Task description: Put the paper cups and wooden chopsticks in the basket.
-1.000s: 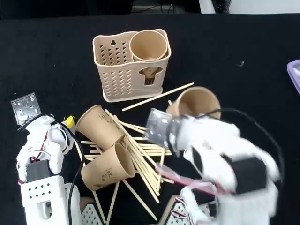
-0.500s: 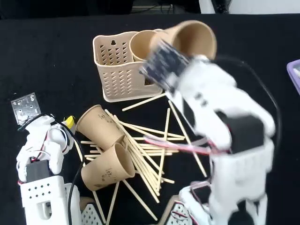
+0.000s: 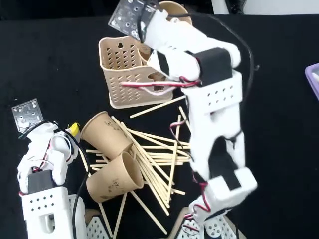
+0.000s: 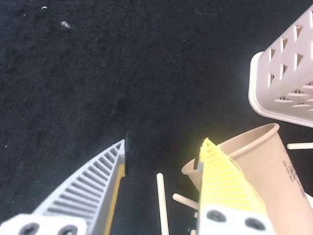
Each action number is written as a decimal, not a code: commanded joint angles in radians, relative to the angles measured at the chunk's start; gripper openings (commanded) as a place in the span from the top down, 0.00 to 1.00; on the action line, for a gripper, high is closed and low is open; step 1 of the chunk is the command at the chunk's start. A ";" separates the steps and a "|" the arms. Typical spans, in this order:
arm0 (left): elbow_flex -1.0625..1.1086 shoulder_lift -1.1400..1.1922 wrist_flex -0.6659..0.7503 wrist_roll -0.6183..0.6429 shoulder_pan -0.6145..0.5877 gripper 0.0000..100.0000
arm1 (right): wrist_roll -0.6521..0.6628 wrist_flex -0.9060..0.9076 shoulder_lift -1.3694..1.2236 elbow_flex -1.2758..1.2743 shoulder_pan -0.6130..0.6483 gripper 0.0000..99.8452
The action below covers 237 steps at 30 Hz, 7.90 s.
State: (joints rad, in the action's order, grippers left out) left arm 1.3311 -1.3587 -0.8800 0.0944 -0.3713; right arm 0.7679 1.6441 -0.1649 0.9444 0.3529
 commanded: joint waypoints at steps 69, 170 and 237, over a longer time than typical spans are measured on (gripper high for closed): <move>-0.008 -0.014 0.017 -0.003 0.002 0.75 | -0.431 0.123 0.512 -0.367 0.123 0.69; -0.008 -0.015 0.123 0.132 -0.248 0.76 | -0.083 0.118 -0.157 0.461 -0.028 0.74; -0.771 0.878 -0.569 -0.687 0.516 0.97 | -0.488 -0.689 1.369 -2.241 -0.506 0.91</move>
State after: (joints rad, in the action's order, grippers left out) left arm 0.5915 -0.4902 -1.4016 -0.5884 0.0690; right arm 0.2877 0.9766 1.2144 -1.2988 -0.1442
